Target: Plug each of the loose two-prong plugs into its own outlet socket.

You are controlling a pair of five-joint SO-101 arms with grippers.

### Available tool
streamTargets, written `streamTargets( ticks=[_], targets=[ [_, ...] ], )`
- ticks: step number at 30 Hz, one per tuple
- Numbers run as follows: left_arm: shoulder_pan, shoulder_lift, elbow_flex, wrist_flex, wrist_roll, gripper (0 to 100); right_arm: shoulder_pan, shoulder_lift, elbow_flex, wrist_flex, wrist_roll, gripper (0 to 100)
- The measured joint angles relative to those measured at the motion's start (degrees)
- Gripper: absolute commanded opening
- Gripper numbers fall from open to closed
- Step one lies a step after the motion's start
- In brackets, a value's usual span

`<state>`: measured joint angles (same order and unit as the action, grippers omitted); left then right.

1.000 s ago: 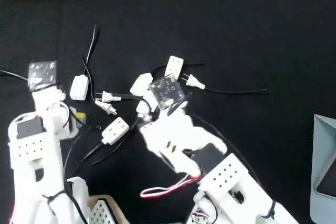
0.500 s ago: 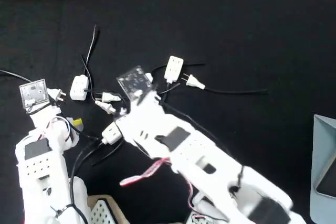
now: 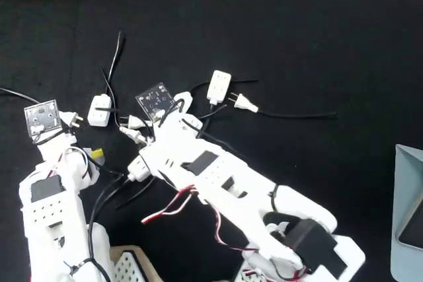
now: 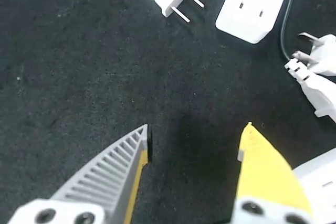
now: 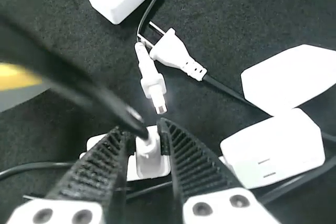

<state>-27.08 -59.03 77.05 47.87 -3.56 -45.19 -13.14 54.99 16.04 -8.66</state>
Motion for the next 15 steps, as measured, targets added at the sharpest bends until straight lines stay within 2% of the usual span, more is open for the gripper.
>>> streamTargets(
  ticks=[15],
  targets=[
    [0.0, 0.0, 0.0, 0.0, 0.0, 28, 0.1, 1.0, -0.4, -0.4, 0.0, 1.2]
  ],
)
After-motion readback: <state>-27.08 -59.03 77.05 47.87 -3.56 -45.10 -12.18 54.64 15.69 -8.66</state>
